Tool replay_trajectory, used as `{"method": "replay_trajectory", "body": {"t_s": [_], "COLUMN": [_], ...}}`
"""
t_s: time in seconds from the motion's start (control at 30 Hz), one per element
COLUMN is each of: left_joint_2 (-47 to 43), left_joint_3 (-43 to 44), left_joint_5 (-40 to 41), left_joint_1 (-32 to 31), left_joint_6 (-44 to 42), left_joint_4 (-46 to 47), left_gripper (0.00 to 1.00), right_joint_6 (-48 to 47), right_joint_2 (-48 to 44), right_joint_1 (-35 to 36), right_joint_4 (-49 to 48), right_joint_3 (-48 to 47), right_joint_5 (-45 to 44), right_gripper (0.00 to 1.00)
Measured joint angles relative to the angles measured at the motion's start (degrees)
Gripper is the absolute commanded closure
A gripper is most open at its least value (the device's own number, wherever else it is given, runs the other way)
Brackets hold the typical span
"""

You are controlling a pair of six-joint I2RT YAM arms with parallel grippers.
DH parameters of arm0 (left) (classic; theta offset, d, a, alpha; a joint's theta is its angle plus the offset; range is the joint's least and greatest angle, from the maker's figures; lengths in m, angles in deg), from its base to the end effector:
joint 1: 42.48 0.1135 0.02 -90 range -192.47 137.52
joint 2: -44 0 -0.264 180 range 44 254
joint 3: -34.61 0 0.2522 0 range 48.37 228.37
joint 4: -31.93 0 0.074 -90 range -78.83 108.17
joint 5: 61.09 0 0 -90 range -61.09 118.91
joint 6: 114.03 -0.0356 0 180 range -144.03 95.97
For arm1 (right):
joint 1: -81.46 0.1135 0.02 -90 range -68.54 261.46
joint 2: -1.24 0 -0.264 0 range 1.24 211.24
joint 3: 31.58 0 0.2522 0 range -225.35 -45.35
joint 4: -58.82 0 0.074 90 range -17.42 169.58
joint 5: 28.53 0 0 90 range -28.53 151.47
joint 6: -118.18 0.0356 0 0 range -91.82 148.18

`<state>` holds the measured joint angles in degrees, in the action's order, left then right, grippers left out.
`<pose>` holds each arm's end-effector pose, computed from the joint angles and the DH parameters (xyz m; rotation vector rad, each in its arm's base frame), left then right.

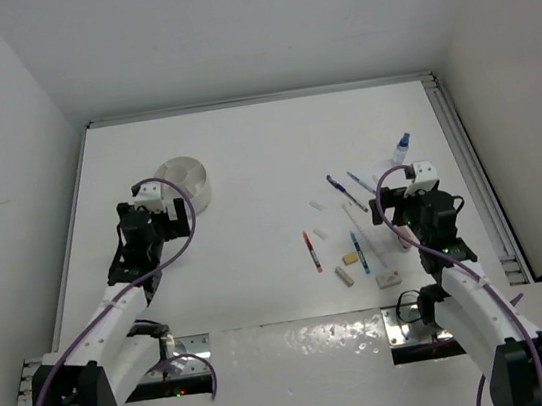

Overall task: Sort the stationery into containers
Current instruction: Pick up the pen from the center of the board.

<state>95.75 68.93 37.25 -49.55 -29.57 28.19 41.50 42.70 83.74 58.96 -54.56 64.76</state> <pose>0.1982 -0.0194 0.2058 0.1165 1.9347 0.1234 0.1649 0.0086 0.1734 0.1439 1.8969 0.2395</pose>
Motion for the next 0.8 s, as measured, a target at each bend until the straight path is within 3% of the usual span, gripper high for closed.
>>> {"method": "replay_trajectory", "body": {"t_s": [0.23, 0.5, 0.53, 0.6, 0.67, 0.7, 0.8], "left_joint_2": [0.02, 1.64, 2.25, 4.26, 6.64, 7.98, 15.58], "left_joint_3": [0.76, 12.48, 14.53, 19.93, 25.22, 27.80, 38.27], "left_joint_5": [-0.33, -7.98, -10.01, -15.61, -20.70, -22.27, -24.74], "left_joint_1": [0.00, 0.04, 0.04, -0.02, -0.79, -1.66, -6.60], "left_joint_6": [-3.34, -12.76, -13.79, -17.57, -21.24, -22.80, -27.41], "left_joint_4": [-2.69, -14.43, -15.76, -20.15, -24.57, -26.62, -35.87], "left_gripper": [0.00, 0.00, 0.00, 0.00, 0.01, 0.08, 0.31], "right_joint_6": [-0.02, 6.21, 6.38, 5.86, 5.07, 4.74, 4.09], "right_joint_2": [-0.02, -0.15, -0.24, 0.02, 1.33, 2.67, 7.39], "right_joint_1": [0.00, 0.00, 0.00, 0.00, 0.00, 0.00, 0.00], "right_joint_4": [0.13, 8.59, 9.05, 9.90, 12.46, 13.99, 19.34], "right_joint_3": [0.00, -7.04, -8.81, -12.02, -15.74, -17.86, -24.22], "right_joint_5": [-0.26, -7.65, -7.98, -7.96, -7.82, -7.87, -8.59], "right_gripper": [0.01, 0.01, 0.04, 0.18, 0.22, 0.27, 0.25]}}
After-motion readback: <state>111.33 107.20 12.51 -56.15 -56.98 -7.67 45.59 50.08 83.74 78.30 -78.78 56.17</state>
